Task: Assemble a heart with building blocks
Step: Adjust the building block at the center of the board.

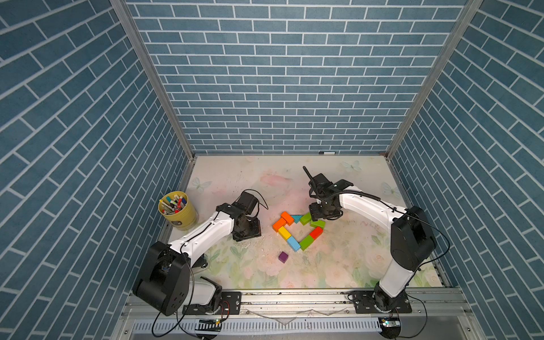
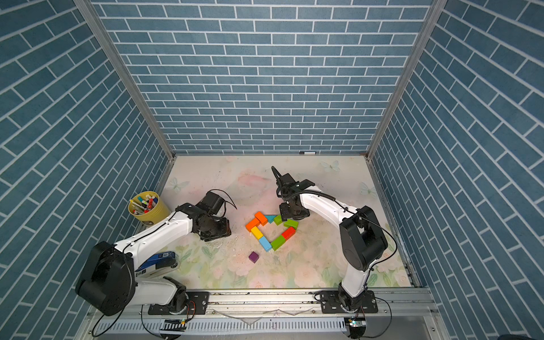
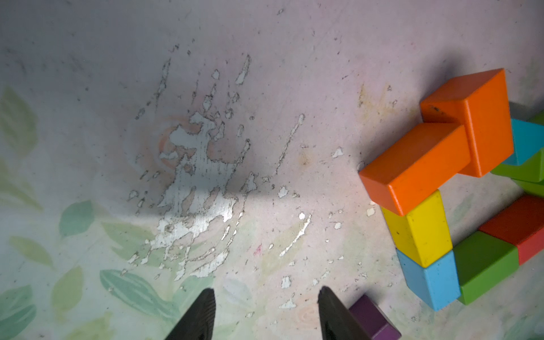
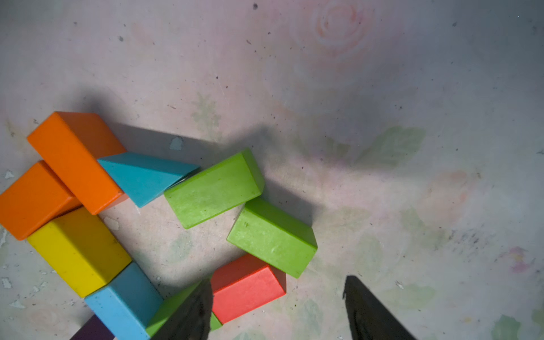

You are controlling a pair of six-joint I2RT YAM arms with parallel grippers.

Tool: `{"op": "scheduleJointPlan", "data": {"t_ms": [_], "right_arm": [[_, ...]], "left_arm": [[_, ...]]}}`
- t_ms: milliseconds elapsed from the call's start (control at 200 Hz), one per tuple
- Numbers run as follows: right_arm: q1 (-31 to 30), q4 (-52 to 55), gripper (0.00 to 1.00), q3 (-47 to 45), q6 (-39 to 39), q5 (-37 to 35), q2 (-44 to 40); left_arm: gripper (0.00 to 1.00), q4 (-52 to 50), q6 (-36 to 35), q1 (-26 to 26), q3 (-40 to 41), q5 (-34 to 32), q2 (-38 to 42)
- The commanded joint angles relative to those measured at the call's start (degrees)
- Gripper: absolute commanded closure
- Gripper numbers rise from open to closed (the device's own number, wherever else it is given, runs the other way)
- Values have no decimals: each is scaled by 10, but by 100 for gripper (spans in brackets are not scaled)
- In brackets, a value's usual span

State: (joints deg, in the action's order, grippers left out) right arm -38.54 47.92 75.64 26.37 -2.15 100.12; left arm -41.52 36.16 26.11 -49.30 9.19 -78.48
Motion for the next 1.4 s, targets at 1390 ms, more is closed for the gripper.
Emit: {"op": "scheduleJointPlan", "data": {"t_ms": [1390], "right_arm": [[-54,-102,23,-145,165,98,-53]], "left_arm": [[41,-23,-26,-5,-20,-18,2]]}}
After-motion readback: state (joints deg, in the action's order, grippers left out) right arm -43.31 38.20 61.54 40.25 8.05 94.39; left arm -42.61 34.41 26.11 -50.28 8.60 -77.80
